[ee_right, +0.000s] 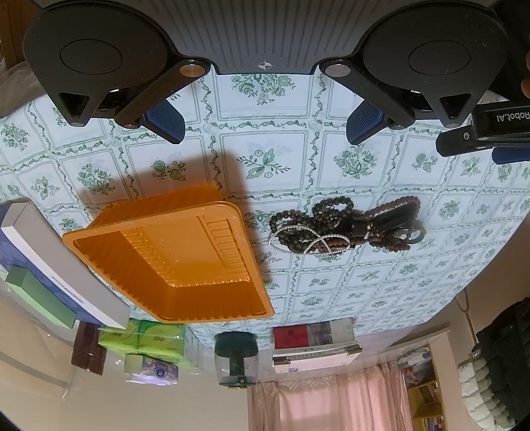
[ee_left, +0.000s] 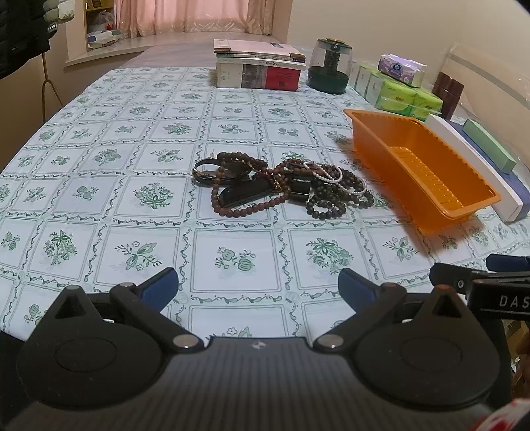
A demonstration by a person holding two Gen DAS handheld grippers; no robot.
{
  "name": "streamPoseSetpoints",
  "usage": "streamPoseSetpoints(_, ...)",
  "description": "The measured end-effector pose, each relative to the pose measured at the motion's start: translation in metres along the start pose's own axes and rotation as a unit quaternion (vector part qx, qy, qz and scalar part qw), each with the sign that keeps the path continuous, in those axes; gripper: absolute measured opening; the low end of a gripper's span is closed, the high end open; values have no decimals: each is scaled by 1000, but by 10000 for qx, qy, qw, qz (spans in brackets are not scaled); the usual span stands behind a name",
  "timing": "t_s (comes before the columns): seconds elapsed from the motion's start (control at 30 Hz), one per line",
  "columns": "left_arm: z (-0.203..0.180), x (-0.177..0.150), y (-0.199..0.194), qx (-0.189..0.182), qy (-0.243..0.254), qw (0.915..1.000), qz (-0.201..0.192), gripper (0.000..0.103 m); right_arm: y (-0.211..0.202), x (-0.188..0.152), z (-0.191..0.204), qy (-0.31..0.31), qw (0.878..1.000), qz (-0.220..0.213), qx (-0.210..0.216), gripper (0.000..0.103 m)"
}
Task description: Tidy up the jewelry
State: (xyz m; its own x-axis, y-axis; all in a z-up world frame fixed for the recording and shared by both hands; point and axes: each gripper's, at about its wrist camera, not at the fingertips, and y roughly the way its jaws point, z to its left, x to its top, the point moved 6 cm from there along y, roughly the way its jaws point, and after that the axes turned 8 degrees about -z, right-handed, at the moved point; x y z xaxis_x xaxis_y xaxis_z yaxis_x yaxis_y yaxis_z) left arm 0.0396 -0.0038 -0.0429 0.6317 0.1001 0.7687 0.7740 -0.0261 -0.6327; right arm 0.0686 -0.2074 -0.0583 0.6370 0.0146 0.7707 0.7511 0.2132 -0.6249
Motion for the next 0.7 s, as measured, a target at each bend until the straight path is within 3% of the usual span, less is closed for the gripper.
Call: streamPoseSetpoints(0.7,-1,-1,1,-35,14,10000,25,102,0,1,1,11,10000,3,-4,103)
